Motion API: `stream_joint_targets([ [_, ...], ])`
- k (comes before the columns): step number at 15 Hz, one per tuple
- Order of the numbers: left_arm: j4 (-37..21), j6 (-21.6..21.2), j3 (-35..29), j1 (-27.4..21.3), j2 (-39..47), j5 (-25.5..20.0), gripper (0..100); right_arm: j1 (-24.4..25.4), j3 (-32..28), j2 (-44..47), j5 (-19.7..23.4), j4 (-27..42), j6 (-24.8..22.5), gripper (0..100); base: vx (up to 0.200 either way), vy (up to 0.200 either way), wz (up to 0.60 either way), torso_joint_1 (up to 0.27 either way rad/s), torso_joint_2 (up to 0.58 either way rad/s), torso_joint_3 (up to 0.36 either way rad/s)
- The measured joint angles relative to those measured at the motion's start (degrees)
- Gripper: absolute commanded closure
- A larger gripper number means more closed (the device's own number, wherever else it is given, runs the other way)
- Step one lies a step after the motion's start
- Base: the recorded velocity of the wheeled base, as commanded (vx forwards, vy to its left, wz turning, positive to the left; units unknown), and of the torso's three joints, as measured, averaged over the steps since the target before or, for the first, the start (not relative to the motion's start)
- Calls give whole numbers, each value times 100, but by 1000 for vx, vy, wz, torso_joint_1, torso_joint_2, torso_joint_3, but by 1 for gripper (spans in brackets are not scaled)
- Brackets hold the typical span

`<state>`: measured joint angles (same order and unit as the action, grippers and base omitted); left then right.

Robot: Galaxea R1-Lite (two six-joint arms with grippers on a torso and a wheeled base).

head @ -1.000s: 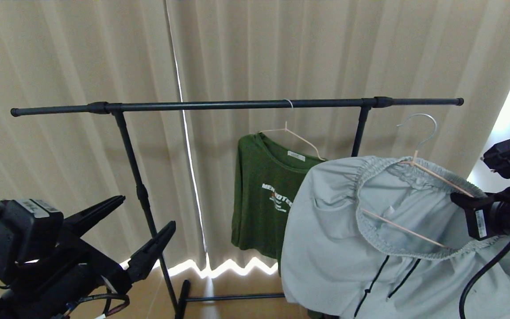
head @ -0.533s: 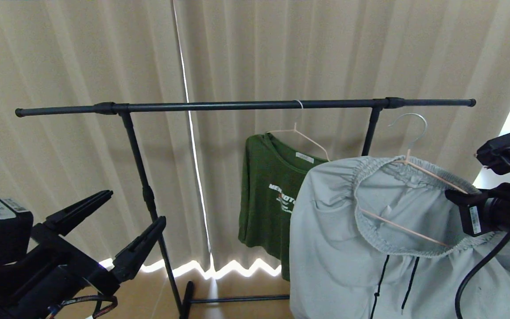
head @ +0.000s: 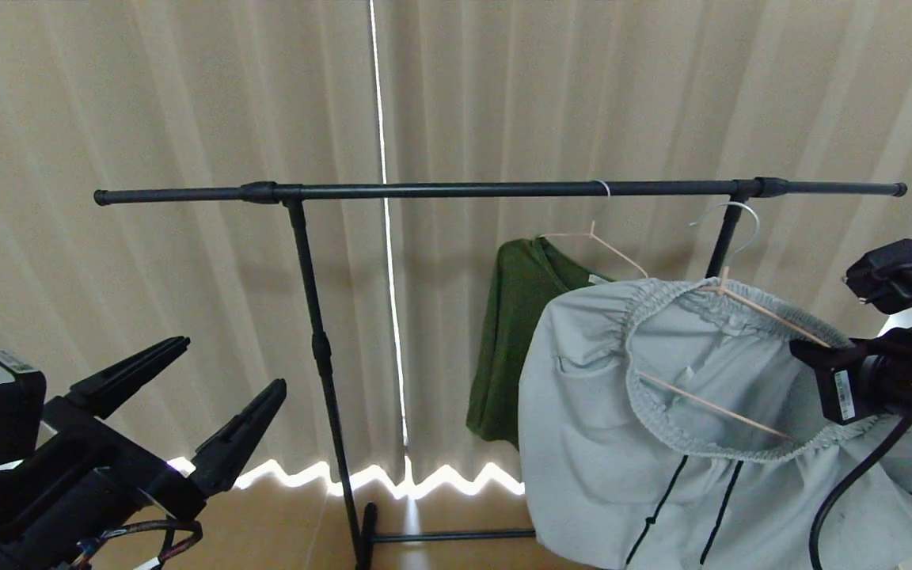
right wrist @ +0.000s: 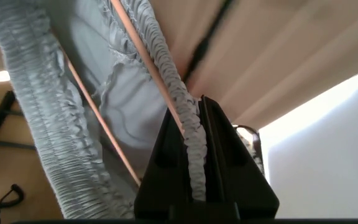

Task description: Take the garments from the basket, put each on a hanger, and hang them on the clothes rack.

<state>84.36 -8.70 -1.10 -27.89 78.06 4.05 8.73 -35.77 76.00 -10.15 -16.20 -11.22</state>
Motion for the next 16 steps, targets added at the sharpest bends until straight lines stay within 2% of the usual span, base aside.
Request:
stream_joint_targets([
  [4, -11, 0, -5, -5, -2, -2, 0, 0, 18, -11, -2, -22, 0, 100, 0, 0, 0, 0, 0, 0],
  [13, -28, -18, 9, -2, -5, -2, 0, 91, 33, -23, 6, -33, 0, 100, 200, 0, 0, 3, 1, 3],
  [16, -15, -27, 44, -7, -2, -6, 0, 91, 33, -26, 9, -40, 0, 100, 0, 0, 0, 0, 0, 0],
])
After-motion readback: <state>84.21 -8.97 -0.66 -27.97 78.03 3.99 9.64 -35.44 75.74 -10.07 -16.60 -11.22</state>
